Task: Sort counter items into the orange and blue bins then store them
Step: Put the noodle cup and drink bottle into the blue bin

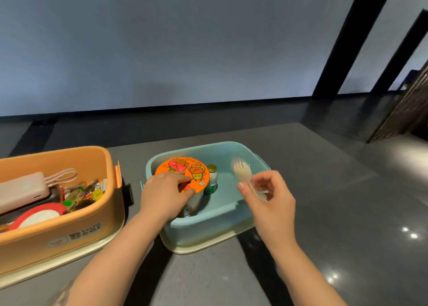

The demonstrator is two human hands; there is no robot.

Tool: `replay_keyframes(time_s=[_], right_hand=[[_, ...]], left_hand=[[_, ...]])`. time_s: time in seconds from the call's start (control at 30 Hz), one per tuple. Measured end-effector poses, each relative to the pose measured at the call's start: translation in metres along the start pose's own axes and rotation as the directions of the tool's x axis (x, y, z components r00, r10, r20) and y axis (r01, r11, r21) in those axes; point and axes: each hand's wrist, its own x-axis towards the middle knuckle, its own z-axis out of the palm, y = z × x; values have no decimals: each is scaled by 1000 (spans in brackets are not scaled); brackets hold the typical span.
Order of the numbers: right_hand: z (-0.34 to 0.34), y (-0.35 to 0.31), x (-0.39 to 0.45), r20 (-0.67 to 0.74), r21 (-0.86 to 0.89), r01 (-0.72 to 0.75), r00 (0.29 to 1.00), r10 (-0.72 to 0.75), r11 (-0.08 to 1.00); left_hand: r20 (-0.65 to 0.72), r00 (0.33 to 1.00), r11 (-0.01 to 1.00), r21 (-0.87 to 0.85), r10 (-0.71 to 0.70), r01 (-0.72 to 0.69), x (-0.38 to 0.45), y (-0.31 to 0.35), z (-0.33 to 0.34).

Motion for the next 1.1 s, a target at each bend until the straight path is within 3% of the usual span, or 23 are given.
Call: replay_keyframes(time_s=[0.17,0.3,0.43,0.53,0.67,0.87,0.97,1.1], right_hand=[[48,21,59,6,-15,-151,988,151,988],[59,45,74,216,-329,-233,925,313,915],[47,35,63,125,-272,-146,975,185,951],[28,27,40,113,-226,-139,979,168,964],[-3,19,9,122,-264,-166,971,204,950],[-56,14,-40,49,-317,-216,969,243,923],[-84,20,-73,-25,-348,-284,956,294,894],[-122,26,-130,-180,-368,-414,910,373,833]], left_hand=[[10,1000,1000,4,-1,1,-2,0,0],[5,1000,1000,6,3,-3,-2,0,-1],[4,1000,1000,8,1,-1,-1,0,-1],[-31,1000,1000,-18,-5,4,-3,1,-2],[-92,991,959,-275,-102,74,-15,7,-9],[-323,935,909,-327,149,-258,-72,63,-7],[-200,930,860,-360,308,-362,-112,91,21],[168,890,877,-319,425,-358,-150,102,74]])
